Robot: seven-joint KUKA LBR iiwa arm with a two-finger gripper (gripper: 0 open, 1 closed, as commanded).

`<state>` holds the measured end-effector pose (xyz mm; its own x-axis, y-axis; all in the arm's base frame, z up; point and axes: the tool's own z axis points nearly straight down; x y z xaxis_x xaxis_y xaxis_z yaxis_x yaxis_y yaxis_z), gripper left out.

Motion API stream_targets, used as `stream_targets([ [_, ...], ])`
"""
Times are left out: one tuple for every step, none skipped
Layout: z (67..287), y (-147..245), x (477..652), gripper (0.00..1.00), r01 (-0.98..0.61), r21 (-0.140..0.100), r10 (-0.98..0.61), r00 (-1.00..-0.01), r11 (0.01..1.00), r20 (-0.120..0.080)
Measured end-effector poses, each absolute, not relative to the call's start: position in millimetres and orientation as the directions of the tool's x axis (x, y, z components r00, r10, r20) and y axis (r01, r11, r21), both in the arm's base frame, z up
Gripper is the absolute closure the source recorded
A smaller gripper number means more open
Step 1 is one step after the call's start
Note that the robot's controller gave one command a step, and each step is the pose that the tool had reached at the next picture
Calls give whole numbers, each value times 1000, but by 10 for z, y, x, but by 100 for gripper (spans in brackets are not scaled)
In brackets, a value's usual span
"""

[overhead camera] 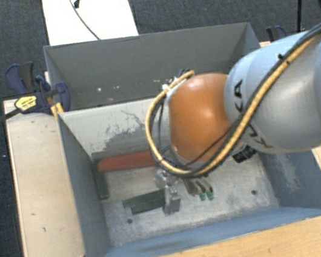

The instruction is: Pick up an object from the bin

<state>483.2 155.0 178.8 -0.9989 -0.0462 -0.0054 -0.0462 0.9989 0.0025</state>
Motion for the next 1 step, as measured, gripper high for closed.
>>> stream_targets([
  [1807, 1552, 4840, 100, -48, 2, -48, -999, 999, -6],
])
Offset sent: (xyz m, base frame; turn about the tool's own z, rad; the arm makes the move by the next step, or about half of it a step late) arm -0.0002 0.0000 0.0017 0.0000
